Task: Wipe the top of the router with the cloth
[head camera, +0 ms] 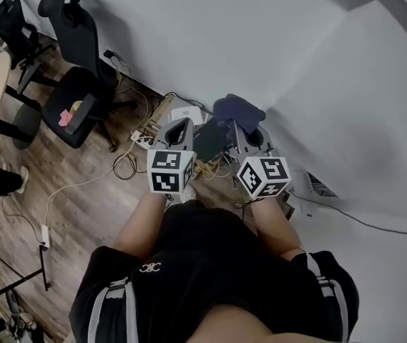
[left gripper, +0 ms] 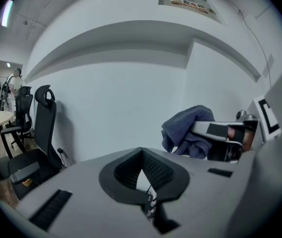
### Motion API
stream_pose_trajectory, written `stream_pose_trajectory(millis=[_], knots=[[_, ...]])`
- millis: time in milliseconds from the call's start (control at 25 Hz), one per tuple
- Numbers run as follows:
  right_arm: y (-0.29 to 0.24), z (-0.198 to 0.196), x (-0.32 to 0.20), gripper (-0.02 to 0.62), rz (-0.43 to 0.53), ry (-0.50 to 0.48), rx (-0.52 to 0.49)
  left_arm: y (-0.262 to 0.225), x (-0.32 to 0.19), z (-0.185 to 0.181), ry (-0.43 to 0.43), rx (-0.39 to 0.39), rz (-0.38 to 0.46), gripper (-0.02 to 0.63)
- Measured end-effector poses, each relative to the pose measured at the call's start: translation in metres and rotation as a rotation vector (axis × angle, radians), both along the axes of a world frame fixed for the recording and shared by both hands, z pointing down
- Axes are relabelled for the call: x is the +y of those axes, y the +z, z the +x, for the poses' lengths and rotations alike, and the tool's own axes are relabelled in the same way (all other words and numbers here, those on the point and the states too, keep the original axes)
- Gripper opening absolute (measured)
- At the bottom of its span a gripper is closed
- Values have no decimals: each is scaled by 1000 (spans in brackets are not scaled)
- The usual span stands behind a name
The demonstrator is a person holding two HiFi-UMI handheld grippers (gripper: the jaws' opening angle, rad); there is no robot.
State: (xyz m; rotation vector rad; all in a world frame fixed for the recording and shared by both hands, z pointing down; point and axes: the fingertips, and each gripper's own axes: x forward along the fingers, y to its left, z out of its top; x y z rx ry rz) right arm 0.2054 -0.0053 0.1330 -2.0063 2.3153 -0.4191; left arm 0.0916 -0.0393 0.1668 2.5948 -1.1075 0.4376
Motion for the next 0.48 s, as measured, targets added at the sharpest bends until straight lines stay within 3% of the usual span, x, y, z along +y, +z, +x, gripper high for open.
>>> stream_pose_trajectory(millis=[200,480], knots=[[23,5,-33,44,-71,-9,14,14,-31,3,6,14,-40,11],[39,2,-60,44,-134,-72,53,36,-53,-3,-48,-14,-97,11]])
